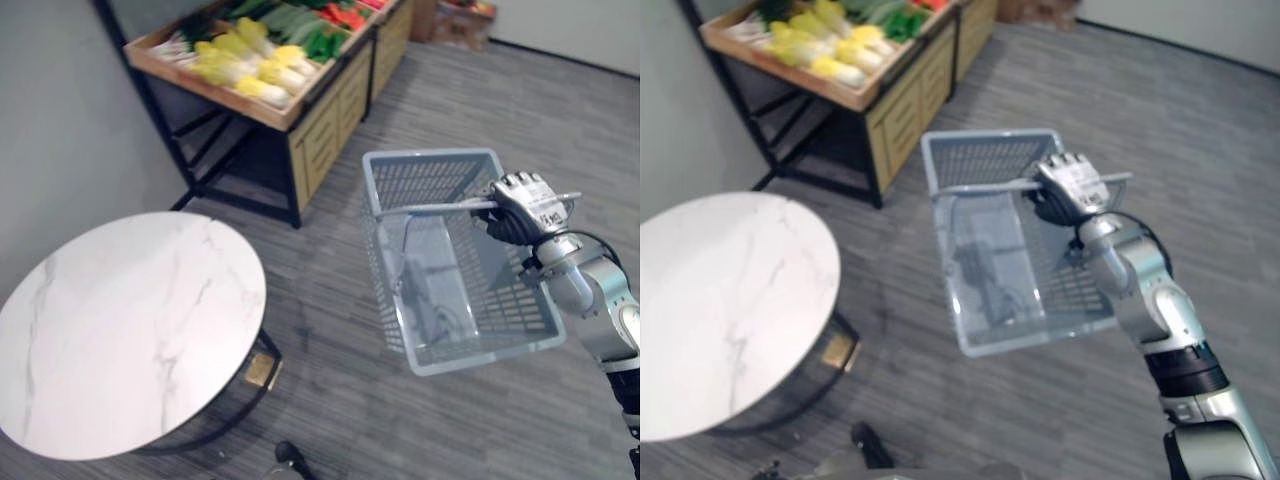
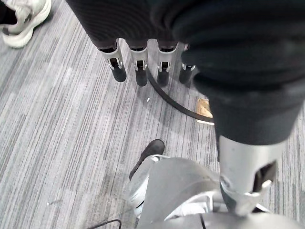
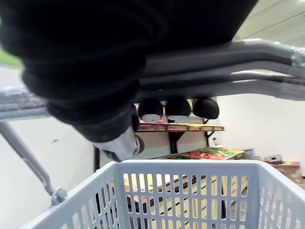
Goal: Pick vegetable in the basket
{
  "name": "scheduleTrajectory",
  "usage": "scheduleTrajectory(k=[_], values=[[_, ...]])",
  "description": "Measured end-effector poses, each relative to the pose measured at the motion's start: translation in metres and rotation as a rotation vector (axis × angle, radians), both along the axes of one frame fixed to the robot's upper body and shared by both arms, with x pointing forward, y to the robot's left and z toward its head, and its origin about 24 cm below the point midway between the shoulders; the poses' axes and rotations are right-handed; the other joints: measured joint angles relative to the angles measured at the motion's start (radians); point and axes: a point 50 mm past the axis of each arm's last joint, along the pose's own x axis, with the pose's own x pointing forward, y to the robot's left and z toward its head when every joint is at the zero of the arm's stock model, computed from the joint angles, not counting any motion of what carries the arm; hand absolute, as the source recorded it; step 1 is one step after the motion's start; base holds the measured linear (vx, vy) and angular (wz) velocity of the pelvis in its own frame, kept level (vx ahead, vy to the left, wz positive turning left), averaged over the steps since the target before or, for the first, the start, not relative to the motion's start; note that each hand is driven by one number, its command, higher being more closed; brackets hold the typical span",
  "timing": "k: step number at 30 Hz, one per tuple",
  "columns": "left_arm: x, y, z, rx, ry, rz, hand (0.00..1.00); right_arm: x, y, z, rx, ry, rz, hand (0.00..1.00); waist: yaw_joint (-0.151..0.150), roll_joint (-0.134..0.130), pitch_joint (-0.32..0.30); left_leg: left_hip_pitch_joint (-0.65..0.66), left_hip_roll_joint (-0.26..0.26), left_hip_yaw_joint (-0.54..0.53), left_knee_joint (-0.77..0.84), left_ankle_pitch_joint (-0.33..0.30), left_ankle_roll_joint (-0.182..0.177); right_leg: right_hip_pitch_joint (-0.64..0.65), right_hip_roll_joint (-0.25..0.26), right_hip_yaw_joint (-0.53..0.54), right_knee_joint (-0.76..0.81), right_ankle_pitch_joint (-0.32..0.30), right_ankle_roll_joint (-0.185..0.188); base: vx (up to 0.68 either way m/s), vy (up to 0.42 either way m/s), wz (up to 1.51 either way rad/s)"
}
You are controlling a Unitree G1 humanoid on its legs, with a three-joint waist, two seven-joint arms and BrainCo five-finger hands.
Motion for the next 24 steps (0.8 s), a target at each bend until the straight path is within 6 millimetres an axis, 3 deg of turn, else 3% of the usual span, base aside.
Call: scheduleTrajectory(k=[2, 5, 7, 8, 9, 10, 11, 13, 14, 15, 17, 19, 21, 24], values=[[-0.001, -0.002, -0.001, 0.01, 0.008, 0.008, 0.0, -0.002, -0.003, -0.006, 0.011, 0.007, -0.009, 1.0, -0.009, 0.028, 0.001, 0.014, 0.048, 0.015, 0.017, 0.011, -0.017, 0.01, 0.031, -0.022, -0.038, -0.026, 0.006, -0.17, -0.255, -0.82], [0.0, -0.003, -0.001, 0.012, 0.004, 0.012, 0.0, -0.013, -0.023, -0.027, 0.038, 0.068, -0.088, 1.0, -0.021, 0.058, 0.009, 0.059, 0.11, 0.008, 0.018, 0.048, -0.062, 0.053, 0.097, -0.04, -0.069, -0.06, -0.029, -0.19, -0.247, -0.42], [-0.008, -0.004, -0.002, 0.022, 0.019, 0.016, 0.0, -0.018, -0.034, -0.036, 0.075, 0.086, -0.147, 1.0, -0.041, 0.06, 0.022, 0.073, 0.118, -0.097, 0.035, 0.077, -0.086, 0.081, 0.114, -0.032, -0.075, -0.074, -0.052, -0.19, -0.178, -0.26], [-0.011, -0.007, -0.003, 0.016, 0.023, 0.019, 0.0, -0.018, -0.037, -0.037, 0.076, 0.083, -0.169, 1.0, -0.045, 0.061, 0.023, 0.072, 0.104, -0.194, 0.056, 0.091, -0.1, 0.082, 0.108, -0.004, -0.075, -0.082, -0.054, -0.16, -0.051, -0.95], [-0.016, -0.015, -0.005, -0.003, 0.034, 0.033, 0.0, -0.017, -0.038, -0.038, 0.097, 0.07, -0.185, 1.0, -0.032, 0.063, 0.028, 0.074, 0.032, -0.422, 0.095, 0.048, -0.142, 0.075, 0.094, 0.077, -0.08, -0.088, -0.055, -0.14, -0.003, -1.19], [-0.019, -0.02, -0.007, -0.015, 0.04, 0.035, 0.0, -0.017, -0.038, -0.039, 0.105, 0.068, -0.187, 1.0, -0.027, 0.064, 0.029, 0.079, -0.019, -0.517, 0.11, 0.0, -0.17, 0.064, 0.084, 0.116, -0.079, -0.087, -0.053, -0.18, 0.081, -1.74], [-0.026, -0.028, -0.009, -0.044, 0.056, 0.04, 0.0, -0.016, -0.035, -0.04, 0.125, 0.065, -0.184, 1.0, -0.006, 0.065, 0.029, 0.109, -0.116, -0.645, 0.129, -0.103, -0.192, 0.025, 0.081, 0.202, -0.075, -0.088, -0.058, -0.13, 0.14, -1.5], [-0.037, -0.031, -0.01, -0.061, 0.083, 0.052, 0.0, -0.017, -0.032, -0.042, 0.153, 0.066, -0.177, 1.0, -0.011, 0.07, 0.034, 0.149, -0.147, -0.677, 0.126, -0.225, -0.182, -0.01, 0.111, 0.266, -0.076, -0.084, -0.063, -0.11, 0.228, -1.41], [-0.037, -0.03, -0.01, -0.06, 0.084, 0.06, 0.0, -0.018, -0.034, -0.042, 0.152, 0.065, -0.18, 1.0, -0.014, 0.069, 0.035, 0.162, -0.147, -0.676, 0.111, -0.249, -0.181, -0.013, 0.113, 0.271, -0.076, -0.081, -0.058, -0.06, 0.266, -0.8], [-0.035, -0.03, -0.01, -0.063, 0.077, 0.062, 0.0, -0.02, -0.04, -0.041, 0.147, 0.057, -0.198, 1.0, -0.026, 0.074, 0.035, 0.175, -0.148, -0.666, 0.074, -0.311, -0.174, -0.017, 0.111, 0.279, -0.08, -0.066, -0.034, -0.08, 0.266, -0.32], [-0.03, -0.027, -0.009, -0.055, 0.06, 0.067, 0.0, -0.025, -0.048, -0.046, 0.16, 0.066, -0.231, 1.0, -0.03, 0.055, 0.045, 0.172, -0.181, -0.637, 0.072, -0.321, -0.157, -0.028, 0.071, 0.294, -0.091, -0.038, -0.018, -0.05, 0.219, -0.25], [-0.029, -0.026, -0.009, -0.051, 0.063, 0.053, 0.0, -0.033, -0.053, -0.056, 0.158, 0.099, -0.244, 1.0, -0.03, 0.039, 0.04, 0.172, -0.205, -0.619, 0.035, -0.302, -0.146, -0.03, 0.048, 0.285, -0.13, 0.004, -0.025, 0.03, 0.117, -0.12], [-0.016, -0.024, -0.008, -0.042, 0.042, 0.011, 0.0, -0.04, -0.06, -0.064, 0.197, 0.107, -0.278, 1.0, -0.038, 0.031, 0.033, 0.177, -0.233, -0.619, -0.053, -0.252, -0.141, -0.048, 0.029, 0.229, -0.163, 0.053, -0.026, 0.07, 0.05, 0.09], [0.007, -0.028, -0.007, -0.048, -0.006, -0.027, 0.0, -0.051, -0.071, -0.083, 0.249, 0.164, -0.354, 1.0, -0.038, 0.054, 0.036, 0.196, -0.237, -0.642, -0.151, -0.187, -0.151, -0.061, 0.03, 0.186, -0.17, 0.068, -0.023, 0.13, -0.03, 0.25]])
